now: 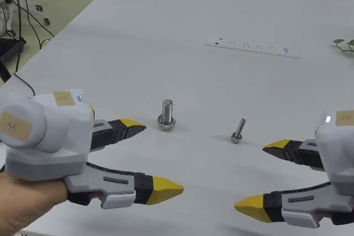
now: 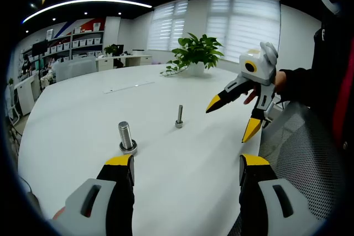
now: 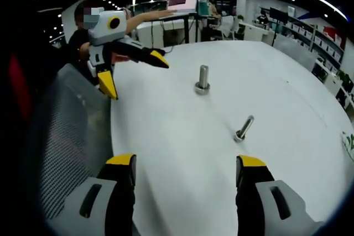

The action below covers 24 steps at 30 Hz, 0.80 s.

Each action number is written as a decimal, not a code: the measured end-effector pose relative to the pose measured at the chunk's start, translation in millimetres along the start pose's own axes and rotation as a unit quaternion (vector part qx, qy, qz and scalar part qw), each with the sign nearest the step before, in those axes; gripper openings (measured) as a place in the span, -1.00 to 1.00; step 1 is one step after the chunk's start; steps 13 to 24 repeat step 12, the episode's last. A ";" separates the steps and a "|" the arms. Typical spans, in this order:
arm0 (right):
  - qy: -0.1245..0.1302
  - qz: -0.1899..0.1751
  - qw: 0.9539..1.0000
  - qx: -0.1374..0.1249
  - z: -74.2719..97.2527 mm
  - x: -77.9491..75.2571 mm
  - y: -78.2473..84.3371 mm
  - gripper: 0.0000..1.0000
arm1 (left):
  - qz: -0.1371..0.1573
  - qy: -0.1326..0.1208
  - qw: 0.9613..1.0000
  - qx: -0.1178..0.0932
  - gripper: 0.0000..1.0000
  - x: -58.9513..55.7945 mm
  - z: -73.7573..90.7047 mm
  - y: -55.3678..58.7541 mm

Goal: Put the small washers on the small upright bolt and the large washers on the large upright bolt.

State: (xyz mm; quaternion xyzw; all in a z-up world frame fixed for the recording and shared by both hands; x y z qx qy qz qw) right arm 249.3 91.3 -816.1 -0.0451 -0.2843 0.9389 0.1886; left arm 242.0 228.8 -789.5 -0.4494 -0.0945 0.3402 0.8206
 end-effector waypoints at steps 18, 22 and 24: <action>0.016 -0.004 1.000 -0.014 3.5 -8.3 -4.4 0.55 | 0.000 0.000 1.000 0.001 0.56 0.4 -1.4 -0.7; 0.016 -0.004 1.000 -0.014 3.5 -8.3 -4.4 0.55 | 0.000 0.000 1.000 0.001 0.56 0.4 -1.4 -0.7; 0.016 -0.004 1.000 -0.014 3.5 -8.3 -4.4 0.55 | 0.000 0.000 1.000 0.001 0.56 0.4 -1.4 -0.7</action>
Point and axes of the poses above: the centre of the closed fingertips' face, and the gripper's own axes: z roughly backward along the fingers, x roughly to its left, y roughly out of its underside, the point moved 1 cm from there along z, roughly backward along the fingers, and after that the axes turned 11 degrees about x, right-handed, at the moved point
